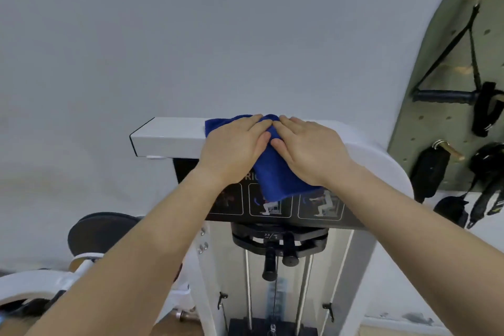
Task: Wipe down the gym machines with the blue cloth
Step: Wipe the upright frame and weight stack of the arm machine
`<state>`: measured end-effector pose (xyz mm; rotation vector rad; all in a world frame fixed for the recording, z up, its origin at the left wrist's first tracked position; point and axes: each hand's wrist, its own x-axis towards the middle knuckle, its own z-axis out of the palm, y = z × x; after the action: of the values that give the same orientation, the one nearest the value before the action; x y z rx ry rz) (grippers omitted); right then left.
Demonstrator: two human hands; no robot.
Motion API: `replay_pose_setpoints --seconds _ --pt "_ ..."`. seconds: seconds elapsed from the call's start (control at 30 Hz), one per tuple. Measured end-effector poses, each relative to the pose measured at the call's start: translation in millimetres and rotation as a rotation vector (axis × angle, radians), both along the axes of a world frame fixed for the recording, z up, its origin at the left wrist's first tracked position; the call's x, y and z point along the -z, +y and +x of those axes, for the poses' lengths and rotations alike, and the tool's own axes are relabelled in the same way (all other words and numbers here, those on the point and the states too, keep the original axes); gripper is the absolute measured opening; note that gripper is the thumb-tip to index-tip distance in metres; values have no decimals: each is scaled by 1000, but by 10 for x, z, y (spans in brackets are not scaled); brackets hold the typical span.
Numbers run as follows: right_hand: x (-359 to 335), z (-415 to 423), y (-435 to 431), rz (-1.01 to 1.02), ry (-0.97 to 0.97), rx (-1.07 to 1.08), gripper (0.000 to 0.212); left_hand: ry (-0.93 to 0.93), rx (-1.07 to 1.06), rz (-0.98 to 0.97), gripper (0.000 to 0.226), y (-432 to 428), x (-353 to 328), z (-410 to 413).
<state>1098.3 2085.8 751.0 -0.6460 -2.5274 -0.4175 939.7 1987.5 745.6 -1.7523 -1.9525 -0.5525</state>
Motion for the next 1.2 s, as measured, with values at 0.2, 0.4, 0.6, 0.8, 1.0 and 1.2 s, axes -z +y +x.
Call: replay_pose_setpoints --seconds 0.2,0.4,0.6,0.8,1.0,1.2 --pt "-73 -1292 -526 79 -127 -111 60 -74 -112 141 56 -662 135 -1105" --pt "-114 -1872 -726 184 -181 -190 57 -133 -213 315 52 -904 311 -1509" --pt "104 -1347 -547 297 -33 -216 57 -62 -285 409 53 -632 755 -1034" --pt "-147 -1683 -659 225 -152 -248 66 -99 -235 487 46 -720 572 -1360" --pt "150 -1897 -760 387 -61 -301 57 -493 -218 747 54 -713 937 -1130" --pt "618 -1891 -777 616 12 -314 54 -765 -205 648 54 -862 1252 -919"
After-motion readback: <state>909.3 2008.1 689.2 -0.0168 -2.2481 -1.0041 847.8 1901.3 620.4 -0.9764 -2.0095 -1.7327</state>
